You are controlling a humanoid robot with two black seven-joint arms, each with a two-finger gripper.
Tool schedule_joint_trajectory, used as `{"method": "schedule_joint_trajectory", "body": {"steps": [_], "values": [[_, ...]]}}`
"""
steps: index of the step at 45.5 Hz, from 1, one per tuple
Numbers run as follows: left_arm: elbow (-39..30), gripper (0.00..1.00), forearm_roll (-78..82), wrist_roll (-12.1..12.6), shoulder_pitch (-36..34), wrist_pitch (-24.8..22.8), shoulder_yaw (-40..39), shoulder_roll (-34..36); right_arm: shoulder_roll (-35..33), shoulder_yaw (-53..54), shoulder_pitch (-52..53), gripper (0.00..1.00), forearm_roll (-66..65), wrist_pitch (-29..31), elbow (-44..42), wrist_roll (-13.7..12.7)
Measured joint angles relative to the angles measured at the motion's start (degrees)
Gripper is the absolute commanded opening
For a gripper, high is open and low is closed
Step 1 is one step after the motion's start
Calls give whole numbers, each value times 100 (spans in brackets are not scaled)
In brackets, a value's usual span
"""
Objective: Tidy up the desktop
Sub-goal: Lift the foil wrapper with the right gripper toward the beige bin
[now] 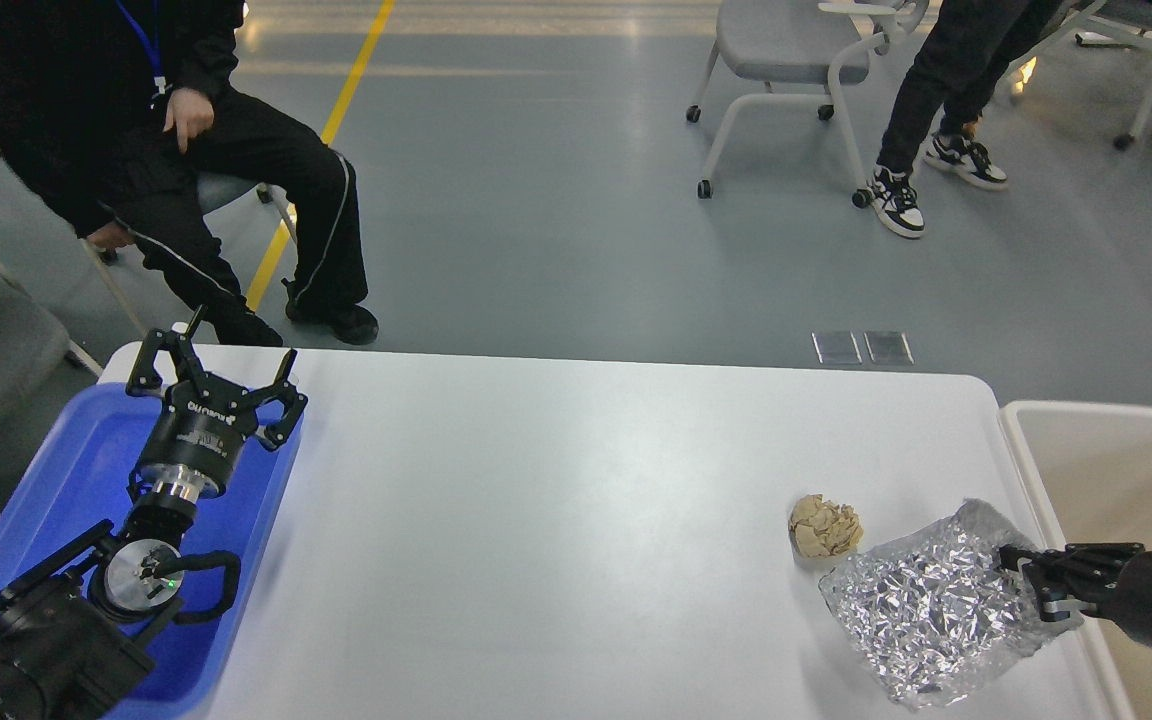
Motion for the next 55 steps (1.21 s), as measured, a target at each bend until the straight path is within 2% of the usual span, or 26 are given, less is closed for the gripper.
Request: {"method": "schedule_joint_trajectory", "body": {"steps": [11, 19, 31, 38, 55], "values": [[0, 100, 2, 1, 0, 0, 1, 0, -987, 16, 780, 0, 93, 409, 919, 3], [1, 100, 1, 1, 1, 0, 0, 0, -1455, 38, 1584, 0, 242, 1022, 1285, 70], [1, 100, -5, 1, 2, 0, -1, 0, -1704, 85, 2746, 0, 332, 2046, 1469, 138], [1, 100, -7, 1, 2, 0, -2, 0, -1751, 93, 3096, 0, 352, 2407, 1492, 155], [1, 100, -8, 1, 2, 0, -2, 0, -1808, 55, 3229, 0, 502, 2637, 1249, 164]]}}
